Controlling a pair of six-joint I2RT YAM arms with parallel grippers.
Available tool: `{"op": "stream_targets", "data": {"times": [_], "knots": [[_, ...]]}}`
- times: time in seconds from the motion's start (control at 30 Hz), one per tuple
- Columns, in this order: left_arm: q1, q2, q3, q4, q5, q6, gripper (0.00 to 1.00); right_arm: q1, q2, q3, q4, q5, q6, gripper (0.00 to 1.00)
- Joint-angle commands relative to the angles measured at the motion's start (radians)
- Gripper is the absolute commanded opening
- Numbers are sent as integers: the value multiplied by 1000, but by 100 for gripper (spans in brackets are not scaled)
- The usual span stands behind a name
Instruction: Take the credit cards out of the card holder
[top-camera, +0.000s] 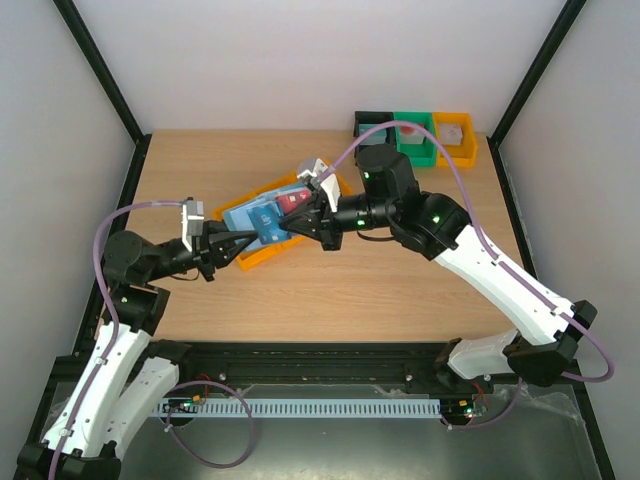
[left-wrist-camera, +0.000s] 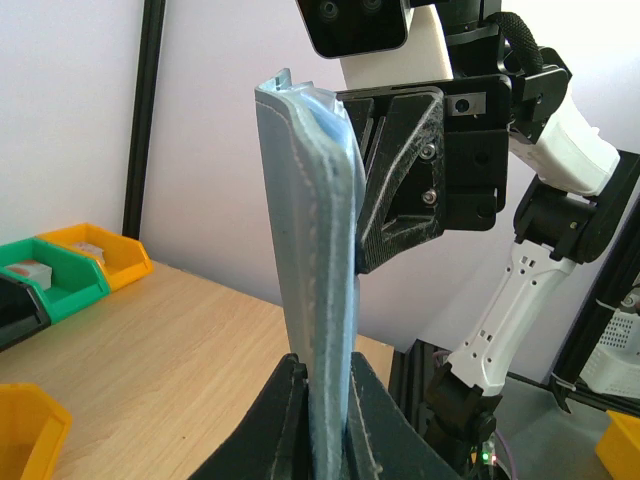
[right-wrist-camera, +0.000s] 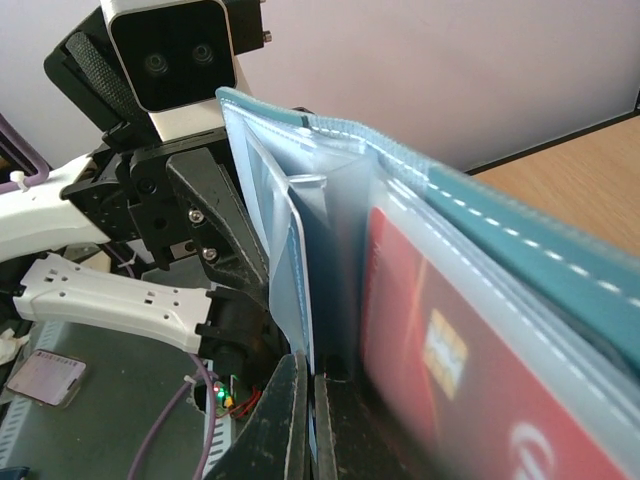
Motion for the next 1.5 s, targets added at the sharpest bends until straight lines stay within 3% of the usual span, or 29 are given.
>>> {"op": "stream_targets", "data": {"times": [0.0, 0.37, 0.8, 1.0, 1.37, 1.43, 1.47], "knots": [[-2, -8, -3, 51, 12, -1, 2, -26, -23, 50, -48, 32, -25, 2], [-1, -13, -7, 51, 8, 8, 2, -43, -7, 43, -43, -42, -5, 2], [-1, -25, -23, 48, -17, -1, 2, -83, -61, -10, -72, -10, -49, 2], [-1, -21, -24, 39, -16, 22, 2, -83, -7, -22, 6, -117, 68, 2], [-2, -13, -29, 65, -29, -18, 24, -51, 41, -34, 111, -178, 130, 2], [0, -12, -32, 64, -35, -15, 5, -44, 42, -40, 115, -178, 130, 2], [-1, -14, -29, 62, -45, -15, 3, -41, 41, -41, 116, -179, 129, 2]]}}
